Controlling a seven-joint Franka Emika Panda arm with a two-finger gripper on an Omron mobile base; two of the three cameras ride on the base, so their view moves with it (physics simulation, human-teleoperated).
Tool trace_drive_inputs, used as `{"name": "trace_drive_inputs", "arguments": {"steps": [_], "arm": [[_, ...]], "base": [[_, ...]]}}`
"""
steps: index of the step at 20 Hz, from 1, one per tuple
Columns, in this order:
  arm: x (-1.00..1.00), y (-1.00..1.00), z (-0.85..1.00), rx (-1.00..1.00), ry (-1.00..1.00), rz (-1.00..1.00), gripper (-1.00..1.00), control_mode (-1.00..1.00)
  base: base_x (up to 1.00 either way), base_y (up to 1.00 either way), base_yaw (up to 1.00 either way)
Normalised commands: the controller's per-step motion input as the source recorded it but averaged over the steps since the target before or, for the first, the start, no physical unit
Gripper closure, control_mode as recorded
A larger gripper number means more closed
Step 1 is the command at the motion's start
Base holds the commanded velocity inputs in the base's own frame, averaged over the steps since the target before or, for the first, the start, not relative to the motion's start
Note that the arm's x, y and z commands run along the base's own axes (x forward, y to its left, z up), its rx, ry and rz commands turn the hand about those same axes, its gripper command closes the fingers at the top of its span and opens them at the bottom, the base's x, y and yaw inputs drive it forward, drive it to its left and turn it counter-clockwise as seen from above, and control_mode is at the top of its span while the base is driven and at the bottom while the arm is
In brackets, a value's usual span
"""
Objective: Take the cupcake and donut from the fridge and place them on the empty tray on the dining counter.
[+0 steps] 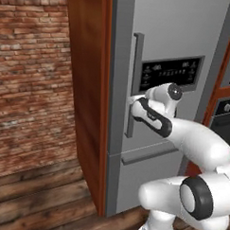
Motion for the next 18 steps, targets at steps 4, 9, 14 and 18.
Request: {"name": "trace_drive_inputs", "arguments": {"steps": [4,9,14,18], "arm": [[0.72,0.03,-0.22,0.0,0.0,0.06,-1.0,-1.0],[0.73,0.04,-0.24,0.0,0.0,0.05,-1.0,-1.0],[0.68,0.02,-0.27,0.0,0.0,0.05,-1.0,-1.0],[0.77,0.01,-0.36,0.0,0.0,0.04,-1.0,-1.0]], "base": [[0.0,0.0,0.0],[0.0,0.0,0.0],[0.0,0.0,0.0],[0.0,0.0,0.0]]}}
